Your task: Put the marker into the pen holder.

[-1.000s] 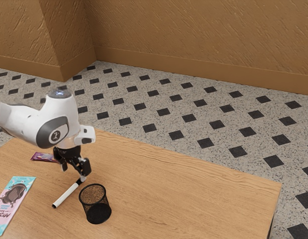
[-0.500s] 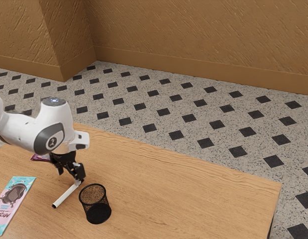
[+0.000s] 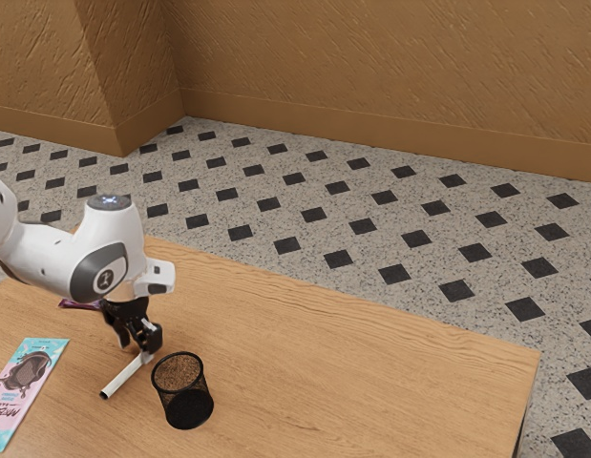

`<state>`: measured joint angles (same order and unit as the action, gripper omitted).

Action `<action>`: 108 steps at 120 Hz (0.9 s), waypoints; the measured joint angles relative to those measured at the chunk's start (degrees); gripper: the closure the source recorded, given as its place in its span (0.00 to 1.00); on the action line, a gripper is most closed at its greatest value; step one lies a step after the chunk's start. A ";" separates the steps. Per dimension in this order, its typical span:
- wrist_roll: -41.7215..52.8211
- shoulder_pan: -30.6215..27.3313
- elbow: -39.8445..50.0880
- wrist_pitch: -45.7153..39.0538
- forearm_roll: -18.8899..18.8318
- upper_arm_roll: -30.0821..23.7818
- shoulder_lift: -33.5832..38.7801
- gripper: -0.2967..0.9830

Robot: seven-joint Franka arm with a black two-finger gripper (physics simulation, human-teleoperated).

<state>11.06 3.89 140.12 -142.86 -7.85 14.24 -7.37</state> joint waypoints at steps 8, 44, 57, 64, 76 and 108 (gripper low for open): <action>0.18 0.00 -0.01 -0.02 0.01 0.00 0.03 0.50; 0.83 -0.01 -0.08 -0.10 0.11 0.00 -0.03 0.69; 0.98 -0.01 -0.06 -0.12 0.26 0.00 -0.05 0.71; 1.03 0.00 -0.07 -0.13 0.28 0.00 -0.07 0.72; 1.07 -0.02 -0.08 -0.15 0.27 0.01 -0.33 0.73; 0.80 0.06 -0.09 -0.18 -0.06 0.04 0.71 0.78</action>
<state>11.87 3.95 140.03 -143.04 -7.90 14.28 -6.66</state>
